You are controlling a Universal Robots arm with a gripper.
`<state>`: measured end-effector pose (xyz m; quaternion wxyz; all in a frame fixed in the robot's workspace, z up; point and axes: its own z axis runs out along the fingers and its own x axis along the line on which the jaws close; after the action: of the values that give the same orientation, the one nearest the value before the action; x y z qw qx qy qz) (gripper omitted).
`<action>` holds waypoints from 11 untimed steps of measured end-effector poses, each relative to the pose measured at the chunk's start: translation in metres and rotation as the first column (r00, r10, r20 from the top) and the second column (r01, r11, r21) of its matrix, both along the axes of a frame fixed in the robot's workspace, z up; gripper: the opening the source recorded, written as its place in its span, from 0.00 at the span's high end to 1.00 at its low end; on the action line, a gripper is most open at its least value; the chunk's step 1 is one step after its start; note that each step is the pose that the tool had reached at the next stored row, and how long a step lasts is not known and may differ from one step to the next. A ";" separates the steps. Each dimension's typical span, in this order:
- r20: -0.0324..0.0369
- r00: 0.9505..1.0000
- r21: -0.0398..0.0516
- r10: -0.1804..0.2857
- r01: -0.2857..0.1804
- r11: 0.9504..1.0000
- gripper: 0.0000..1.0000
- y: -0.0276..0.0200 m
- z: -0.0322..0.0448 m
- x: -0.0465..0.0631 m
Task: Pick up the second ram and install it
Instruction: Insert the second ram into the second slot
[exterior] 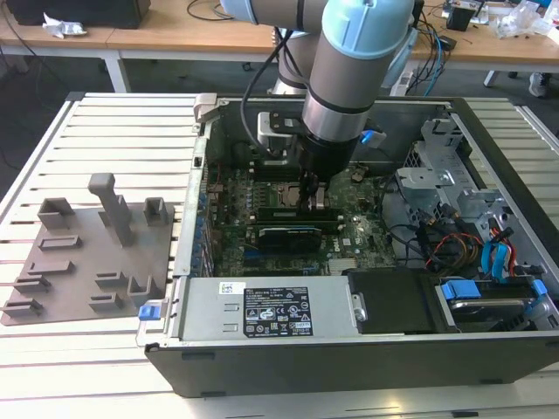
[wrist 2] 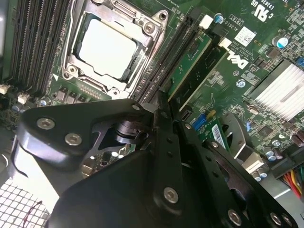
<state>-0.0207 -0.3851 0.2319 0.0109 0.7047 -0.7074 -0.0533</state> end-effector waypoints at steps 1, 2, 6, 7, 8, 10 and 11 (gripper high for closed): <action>0.000 1.000 0.000 -0.003 0.003 1.000 0.87 0.0006 0.0000 -0.001; 0.000 1.000 0.000 -0.004 0.004 1.000 0.87 0.0009 0.0000 -0.001; 0.000 1.000 0.003 -0.006 0.006 1.000 0.87 0.0014 -0.0037 -0.001; 0.000 1.000 0.003 -0.006 0.006 1.000 0.87 0.0013 -0.0040 -0.001; 0.000 1.000 0.003 -0.006 0.006 1.000 0.87 0.0014 -0.0042 -0.001; 0.000 1.000 0.003 -0.006 0.006 1.000 0.87 0.0014 -0.0041 -0.001; 0.000 1.000 0.003 -0.006 0.006 1.000 0.87 0.0014 -0.0042 -0.001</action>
<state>-0.0213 -0.3837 0.2278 0.0096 0.7027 -0.7093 -0.0545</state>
